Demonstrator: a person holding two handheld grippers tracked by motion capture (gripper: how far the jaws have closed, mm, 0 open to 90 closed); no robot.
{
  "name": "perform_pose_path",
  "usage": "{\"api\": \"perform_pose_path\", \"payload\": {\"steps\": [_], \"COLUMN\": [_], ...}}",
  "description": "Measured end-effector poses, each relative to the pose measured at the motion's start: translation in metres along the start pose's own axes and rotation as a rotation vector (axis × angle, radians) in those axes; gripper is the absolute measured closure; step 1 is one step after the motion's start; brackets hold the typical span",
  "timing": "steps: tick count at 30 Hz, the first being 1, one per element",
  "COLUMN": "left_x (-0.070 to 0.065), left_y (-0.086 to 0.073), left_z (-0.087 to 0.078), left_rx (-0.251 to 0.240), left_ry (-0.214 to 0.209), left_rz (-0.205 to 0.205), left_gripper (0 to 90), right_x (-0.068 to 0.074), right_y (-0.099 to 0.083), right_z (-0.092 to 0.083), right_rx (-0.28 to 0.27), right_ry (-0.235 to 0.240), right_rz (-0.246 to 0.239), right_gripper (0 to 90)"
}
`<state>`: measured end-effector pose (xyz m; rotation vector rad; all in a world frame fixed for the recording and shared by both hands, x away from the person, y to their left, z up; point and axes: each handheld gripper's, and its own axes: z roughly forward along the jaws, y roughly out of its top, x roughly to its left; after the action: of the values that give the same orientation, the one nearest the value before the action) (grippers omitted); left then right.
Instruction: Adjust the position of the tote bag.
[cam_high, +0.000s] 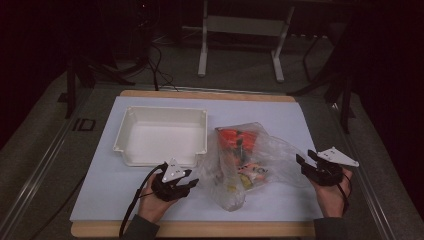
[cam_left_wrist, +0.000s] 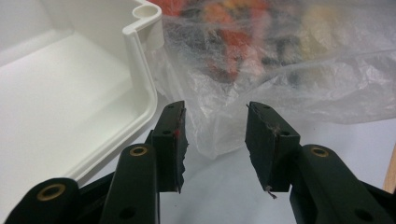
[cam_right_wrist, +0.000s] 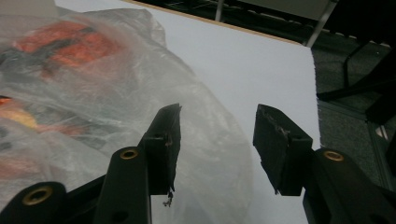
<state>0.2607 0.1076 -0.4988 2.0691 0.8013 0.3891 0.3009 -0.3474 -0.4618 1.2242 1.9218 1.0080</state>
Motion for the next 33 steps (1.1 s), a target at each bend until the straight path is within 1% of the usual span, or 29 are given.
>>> {"api": "perform_pose_path", "payload": {"steps": [3, 7, 10, 13, 16, 20, 24, 33], "left_x": [0.000, 0.000, 0.001, 0.001, 0.000, 0.001, 0.001, -0.002], "left_y": [0.001, 0.002, 0.003, 0.004, 0.006, 0.007, 0.008, 0.019], "left_z": [0.000, 0.000, 0.000, 0.000, -0.001, -0.002, -0.002, -0.003], "left_rx": [0.003, 0.003, 0.002, 0.001, -0.003, -0.007, -0.005, -0.017], "left_ry": [0.002, 0.004, 0.007, 0.008, 0.008, 0.009, 0.011, 0.007], "left_rz": [0.009, 0.007, 0.008, 0.010, 0.016, 0.013, 0.018, 0.039], "left_gripper": [57.9, 58.0, 58.0, 58.0, 58.1, 58.3, 58.4, 58.4], "right_x": [0.003, 0.007, 0.011, 0.016, 0.021, 0.027, 0.032, 0.049], "right_y": [0.000, 0.000, -0.001, -0.001, -0.001, -0.001, -0.003, -0.002], "right_z": [0.000, 0.002, 0.003, 0.004, 0.005, 0.007, 0.010, 0.013], "right_rx": [0.001, 0.002, 0.003, 0.006, 0.012, 0.018, 0.034, 0.042], "right_ry": [0.010, 0.022, 0.040, 0.054, 0.069, 0.092, 0.113, 0.161], "right_rz": [-0.010, -0.018, -0.023, -0.036, -0.048, -0.068, -0.086, -0.145], "right_gripper": [51.1, 51.8, 52.8, 54.8, 59.1, 66.3, 73.1, 80.7]}}
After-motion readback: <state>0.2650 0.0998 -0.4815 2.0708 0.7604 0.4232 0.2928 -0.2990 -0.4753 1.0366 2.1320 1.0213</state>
